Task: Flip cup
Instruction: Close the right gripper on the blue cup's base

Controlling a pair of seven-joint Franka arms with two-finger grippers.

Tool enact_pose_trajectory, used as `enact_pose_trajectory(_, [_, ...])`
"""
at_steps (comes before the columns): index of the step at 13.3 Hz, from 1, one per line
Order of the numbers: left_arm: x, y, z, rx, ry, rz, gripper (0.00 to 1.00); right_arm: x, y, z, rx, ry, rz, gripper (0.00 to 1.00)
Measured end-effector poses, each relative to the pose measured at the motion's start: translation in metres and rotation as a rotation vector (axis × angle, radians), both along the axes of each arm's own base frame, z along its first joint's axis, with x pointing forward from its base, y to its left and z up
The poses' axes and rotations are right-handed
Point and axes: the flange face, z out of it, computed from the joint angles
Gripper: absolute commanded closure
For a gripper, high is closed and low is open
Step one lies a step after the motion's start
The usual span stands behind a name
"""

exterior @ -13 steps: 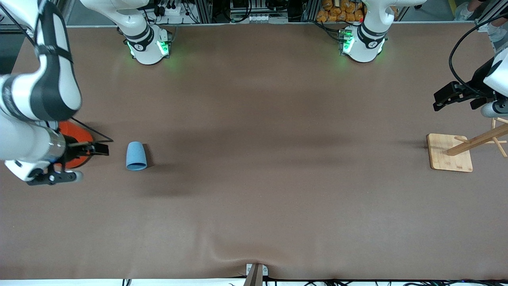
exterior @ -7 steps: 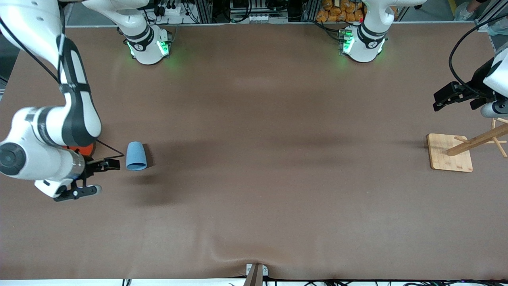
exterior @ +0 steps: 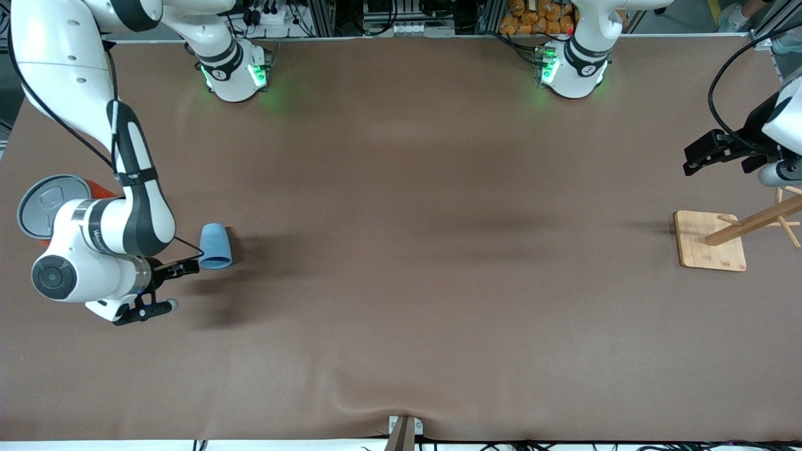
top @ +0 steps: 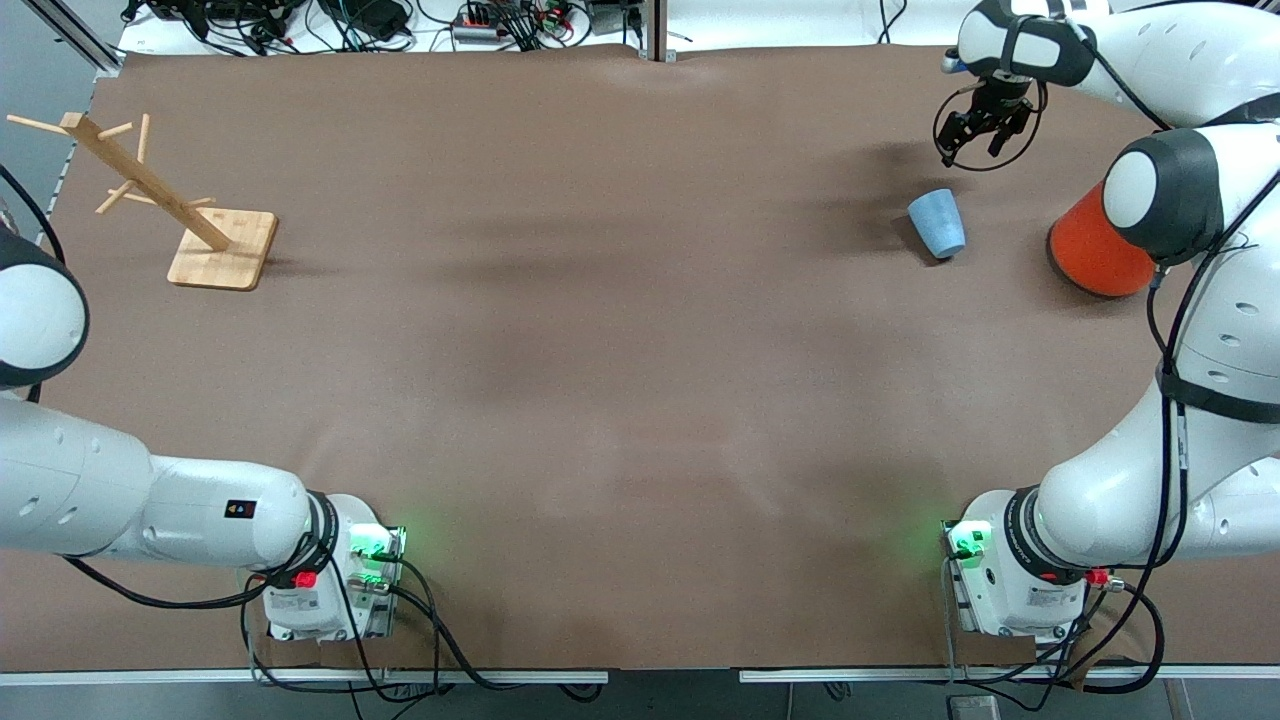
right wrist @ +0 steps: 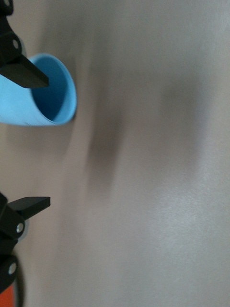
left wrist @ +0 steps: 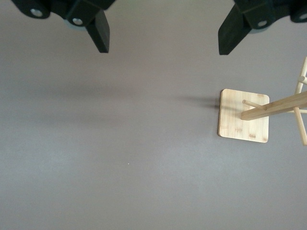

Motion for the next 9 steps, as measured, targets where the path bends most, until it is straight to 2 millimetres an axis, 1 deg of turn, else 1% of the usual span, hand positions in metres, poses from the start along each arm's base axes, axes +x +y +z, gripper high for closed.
enact_pose_trajectory(1, [0.0,0.0,0.0,0.0,0.0,0.0,0.0,-0.002,0.003,-0.012,0.001,-0.022,0.007,0.0])
enact_pose_trajectory(3, [0.0,0.0,0.0,0.0,0.001,0.0,0.0,-0.015,0.014,-0.036,0.003,-0.021,0.022,0.0])
enact_pose_trajectory(4, [0.0,0.0,0.0,0.0,0.001,0.0,0.0,-0.019,0.018,-0.042,0.005,-0.012,0.028,0.0])
enact_pose_trajectory(5, [0.0,0.0,0.0,0.0,0.001,0.0,0.0,-0.02,0.021,-0.043,0.007,-0.012,0.033,0.0])
enact_pose_trajectory(7, [0.0,0.0,0.0,0.0,0.001,0.0,0.0,-0.018,0.024,-0.033,0.01,-0.025,0.04,0.0])
enact_pose_trajectory(9, [0.001,0.0,-0.002,0.0,0.004,0.0,0.0,-0.018,0.029,-0.011,0.016,-0.033,0.048,0.0])
